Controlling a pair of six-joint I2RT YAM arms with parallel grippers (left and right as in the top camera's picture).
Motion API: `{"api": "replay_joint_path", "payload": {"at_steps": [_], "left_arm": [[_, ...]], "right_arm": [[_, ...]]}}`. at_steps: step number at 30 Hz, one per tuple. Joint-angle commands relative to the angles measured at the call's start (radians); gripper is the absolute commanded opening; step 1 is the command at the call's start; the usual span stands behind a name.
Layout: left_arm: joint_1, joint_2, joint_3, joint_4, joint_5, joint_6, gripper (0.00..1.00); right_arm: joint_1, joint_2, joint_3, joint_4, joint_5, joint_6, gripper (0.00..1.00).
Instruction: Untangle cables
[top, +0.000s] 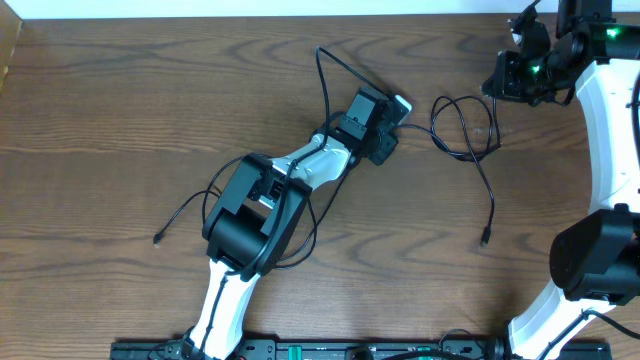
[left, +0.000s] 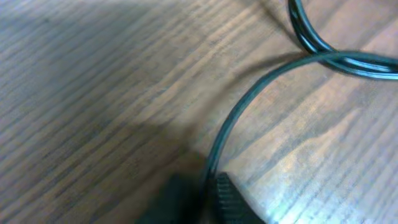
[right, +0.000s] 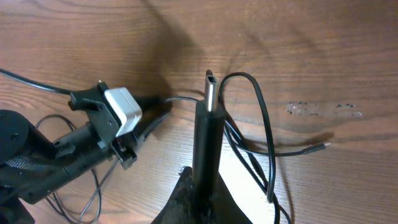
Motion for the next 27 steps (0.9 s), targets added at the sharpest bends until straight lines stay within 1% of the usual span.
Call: {"api": "replay_joint_path", "payload": {"at_steps": [1, 5, 7, 13, 18, 21, 23, 26, 27], "left_arm": [[0.002, 0.034, 0.000, -0.051, -0.001, -0.004, 0.07], [0.006, 0.014, 0.000, -0.097, -0.002, -0.010, 0.07], [0.016, -0.020, 0.000, -0.122, -0.018, -0.064, 0.07], [0.078, -0.234, 0.000, -0.254, -0.035, -0.140, 0.08], [0.122, -0.463, 0.000, -0.352, -0.035, -0.143, 0.08], [0.137, -0.582, 0.000, -0.369, -0.035, -0.143, 0.08], [0.149, -0.659, 0.000, -0.371, -0.035, -0.143, 0.07], [0.167, -0.743, 0.000, -0.371, -0.035, -0.144, 0.08], [0.175, -0.768, 0.000, -0.372, -0.035, -0.150, 0.08]], "right_arm": [[0.002, 0.001, -0.002, -0.003, -0.006, -0.015, 0.01], [0.002, 0.001, -0.002, -0.003, -0.007, -0.015, 0.01], [0.002, 0.001, -0.002, -0.003, -0.007, -0.015, 0.01], [0.002, 0.001, -0.002, -0.001, -0.006, -0.015, 0.01], [0.001, 0.001, -0.002, 0.013, -0.001, -0.007, 0.01], [0.002, 0.001, -0.002, 0.024, 0.083, 0.071, 0.01], [0.002, 0.003, -0.003, 0.028, 0.174, 0.135, 0.01], [0.001, 0.007, -0.008, 0.027, 0.239, 0.190, 0.01], [0.001, 0.010, -0.009, 0.026, 0.249, 0.198, 0.04]]}}
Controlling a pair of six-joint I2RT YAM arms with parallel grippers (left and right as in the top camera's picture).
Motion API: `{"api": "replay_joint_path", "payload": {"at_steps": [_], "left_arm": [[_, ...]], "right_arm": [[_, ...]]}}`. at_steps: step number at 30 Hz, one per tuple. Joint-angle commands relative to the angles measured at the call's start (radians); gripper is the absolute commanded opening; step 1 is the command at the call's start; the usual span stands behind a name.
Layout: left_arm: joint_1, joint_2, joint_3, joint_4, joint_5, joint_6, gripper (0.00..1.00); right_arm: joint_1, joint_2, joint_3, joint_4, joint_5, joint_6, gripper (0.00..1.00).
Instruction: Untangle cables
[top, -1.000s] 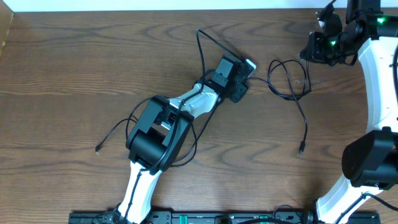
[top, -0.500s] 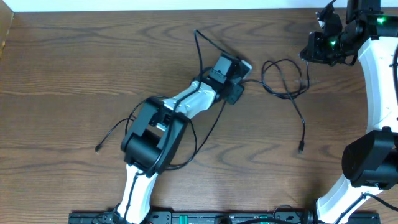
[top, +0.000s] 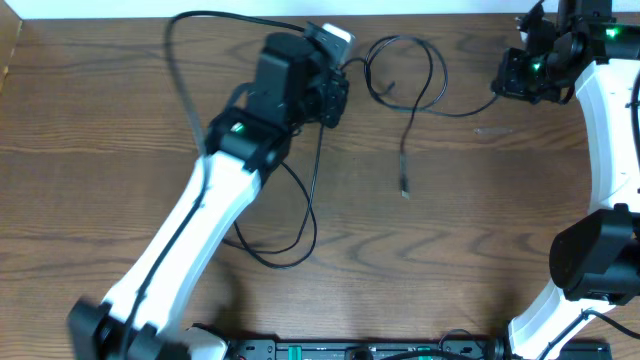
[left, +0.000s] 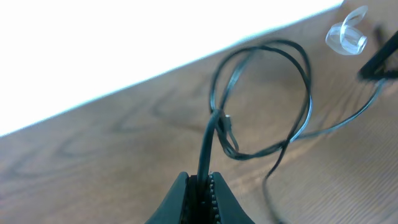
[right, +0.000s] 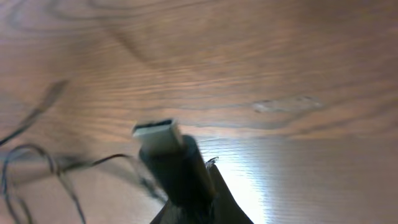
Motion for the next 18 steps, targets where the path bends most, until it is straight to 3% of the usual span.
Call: {"api": "replay_joint_path", "payload": {"at_steps": [1, 4, 5, 11, 18], "left_arm": [[0.031, -0.070, 0.009, -0.008, -0.006, -0.029, 0.08], [0.047, -0.124, 0.009, -0.008, -0.006, -0.054, 0.08], [0.047, -0.135, 0.009, -0.008, -0.006, -0.054, 0.08], [0.047, -0.153, 0.009, -0.010, 0.061, -0.085, 0.07], [0.047, -0.153, 0.009, -0.012, 0.156, -0.122, 0.07]], "right_arm": [[0.000, 0.014, -0.010, -0.002, 0.109, 0.088, 0.15], [0.002, 0.023, -0.010, -0.003, 0.089, 0.062, 0.71], [0.003, 0.024, -0.010, -0.001, 0.053, 0.018, 0.77], [0.029, 0.018, 0.001, -0.001, -0.358, -0.346, 0.89], [0.109, 0.012, 0.008, 0.069, -0.496, -0.407, 0.92]]}}
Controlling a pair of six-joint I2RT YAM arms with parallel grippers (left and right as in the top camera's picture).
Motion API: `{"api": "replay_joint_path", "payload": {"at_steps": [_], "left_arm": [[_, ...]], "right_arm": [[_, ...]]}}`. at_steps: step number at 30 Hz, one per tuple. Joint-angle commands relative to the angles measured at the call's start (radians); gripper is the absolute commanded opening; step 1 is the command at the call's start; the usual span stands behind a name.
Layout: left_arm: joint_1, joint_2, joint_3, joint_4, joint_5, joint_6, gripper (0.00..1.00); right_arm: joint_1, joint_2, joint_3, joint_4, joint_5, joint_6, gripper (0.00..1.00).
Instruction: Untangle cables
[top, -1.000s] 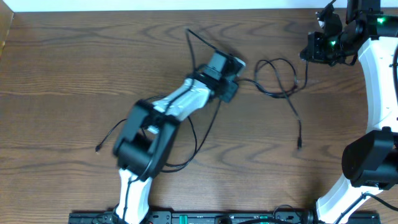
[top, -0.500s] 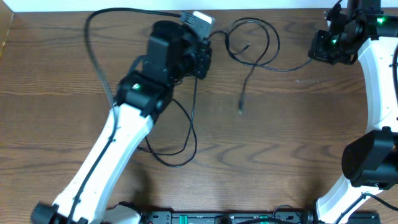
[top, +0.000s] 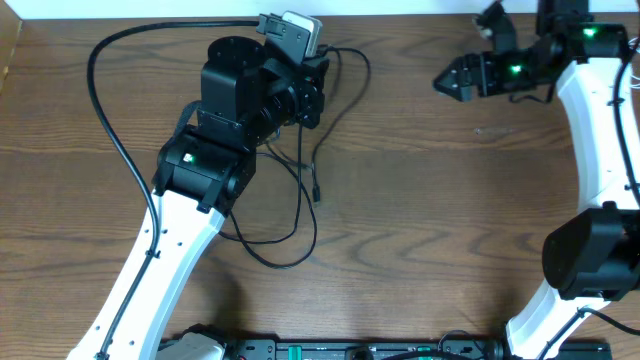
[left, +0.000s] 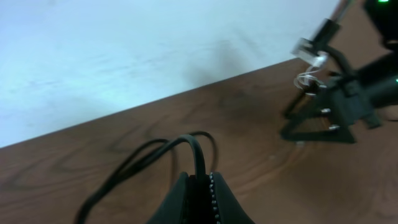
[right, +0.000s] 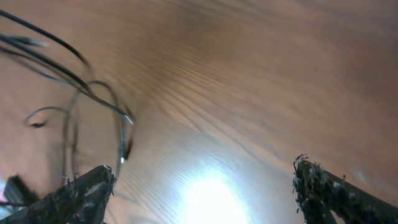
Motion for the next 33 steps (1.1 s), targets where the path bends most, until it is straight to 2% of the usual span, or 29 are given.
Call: {"api": "replay_joint_path", "payload": {"at_steps": [1, 10, 15, 17, 21, 23, 27, 29, 33], "left_arm": [[0.002, -0.010, 0.009, 0.003, 0.090, -0.048, 0.07], [0.003, -0.018, 0.010, 0.006, 0.138, -0.116, 0.08], [0.003, -0.031, 0.010, 0.012, 0.179, -0.130, 0.08], [0.003, -0.039, 0.010, 0.015, 0.203, -0.134, 0.07], [0.002, -0.057, 0.010, 0.014, 0.209, -0.156, 0.07], [0.002, -0.068, 0.010, 0.014, 0.209, -0.171, 0.07], [0.002, -0.092, 0.010, 0.013, 0.209, -0.171, 0.08], [0.002, -0.103, 0.010, 0.014, 0.209, -0.171, 0.08], [0.003, -0.121, 0.010, 0.014, 0.208, -0.171, 0.07]], "right_arm": [[0.053, 0.002, 0.011, 0.046, -0.146, -0.075, 0.92], [0.149, 0.003, 0.011, 0.137, -0.163, -0.074, 0.95], [0.180, 0.011, 0.010, 0.165, -0.159, -0.076, 0.86], [0.193, 0.018, 0.010, 0.188, -0.159, -0.075, 0.77], [0.219, 0.035, 0.010, 0.242, -0.156, -0.046, 0.52], [0.228, 0.048, 0.010, 0.274, -0.155, -0.016, 0.46], [0.235, 0.069, 0.010, 0.322, -0.156, 0.032, 0.43], [0.235, 0.074, 0.010, 0.334, -0.156, 0.045, 0.36], [0.235, 0.077, 0.010, 0.356, -0.083, 0.119, 0.01]]}}
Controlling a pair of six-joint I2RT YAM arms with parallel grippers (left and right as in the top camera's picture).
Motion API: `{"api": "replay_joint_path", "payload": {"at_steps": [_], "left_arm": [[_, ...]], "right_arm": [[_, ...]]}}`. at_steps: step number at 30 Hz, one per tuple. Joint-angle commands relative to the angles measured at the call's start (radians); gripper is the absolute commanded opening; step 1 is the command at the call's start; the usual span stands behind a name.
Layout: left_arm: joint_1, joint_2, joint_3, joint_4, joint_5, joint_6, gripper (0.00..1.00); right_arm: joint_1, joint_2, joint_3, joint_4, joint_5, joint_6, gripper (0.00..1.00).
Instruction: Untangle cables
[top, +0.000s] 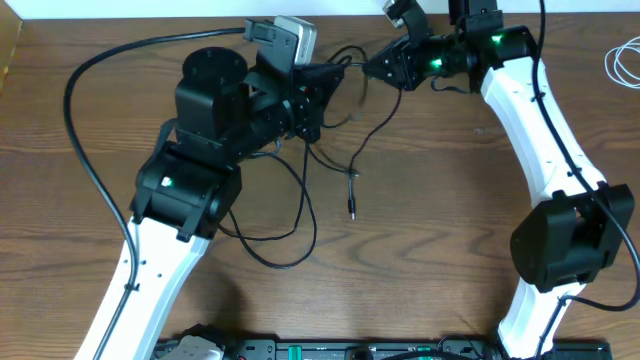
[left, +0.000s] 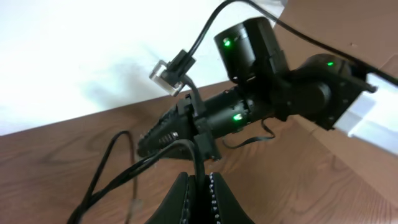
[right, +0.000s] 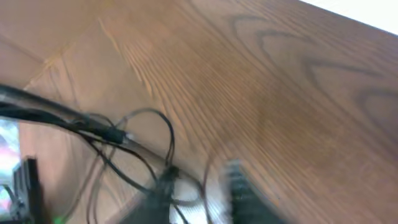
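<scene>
A thin black cable (top: 372, 135) hangs in tangled loops from my left gripper (top: 328, 85), which is raised over the back of the table and shut on it. The cable's plug end (top: 351, 208) dangles lower down. In the left wrist view the strand (left: 196, 155) runs up out of the shut fingers (left: 184, 194). My right gripper (top: 372, 68) has reached across and sits right next to the left one; it also shows as the right gripper (left: 163, 132) in the left wrist view. In the blurred right wrist view its fingers (right: 239, 190) stand apart with cable strands (right: 109, 134) around them.
More black cable lies looped on the wooden table (top: 480, 250) below the left arm, around the cable loop (top: 290, 245). A thick black arm lead (top: 78, 150) arcs at the left. A white coiled cable (top: 622, 62) lies at the far right back edge.
My right gripper has moved left from the table's back right to just beside the left gripper, its fingers now closer together. The hanging plug end has shifted slightly right.
At first my left gripper was low at mid-table on the cable, and the right was shut on a USB plug at back right. The left then held the cable raised at the back. Later the right stood open without the plug. Now it is at the held tangle.
</scene>
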Motion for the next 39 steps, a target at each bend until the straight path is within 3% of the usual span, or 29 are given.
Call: {"api": "replay_joint_path", "payload": {"at_steps": [1, 4, 6, 11, 14, 15, 19, 21, 29, 39], "left_arm": [[0.003, -0.033, 0.010, 0.008, 0.019, -0.013, 0.07], [0.018, -0.051, 0.011, 0.022, 0.016, -0.013, 0.08], [0.040, -0.070, 0.011, 0.040, 0.016, -0.014, 0.08], [0.092, -0.122, 0.011, 0.066, 0.016, -0.017, 0.07], [0.119, -0.138, 0.011, 0.061, 0.016, -0.026, 0.07], [0.125, -0.138, 0.011, 0.056, 0.016, -0.032, 0.08], [0.127, -0.126, 0.011, 0.030, 0.016, -0.033, 0.08], [0.127, -0.116, 0.011, 0.020, 0.017, -0.036, 0.07], [0.127, -0.072, 0.011, 0.006, 0.018, -0.055, 0.08], [0.127, -0.063, 0.011, -0.027, 0.021, -0.066, 0.07]], "right_arm": [[-0.002, 0.002, 0.010, 0.014, 0.122, 0.146, 0.01], [-0.010, 0.004, 0.006, 0.005, 0.338, 0.282, 0.01], [-0.019, 0.010, 0.003, -0.005, 0.373, 0.305, 0.01], [-0.030, 0.035, -0.004, -0.020, 0.322, 0.296, 0.01], [-0.032, 0.037, -0.004, -0.025, 0.113, 0.133, 0.03], [-0.032, 0.033, -0.003, -0.027, 0.046, 0.085, 0.09], [-0.032, -0.001, -0.003, -0.032, -0.040, 0.033, 0.50], [-0.032, -0.031, -0.003, -0.031, -0.040, 0.030, 0.61], [-0.024, -0.180, -0.003, -0.044, -0.084, -0.049, 0.75], [0.008, -0.200, -0.003, -0.061, -0.200, -0.162, 0.77]]}}
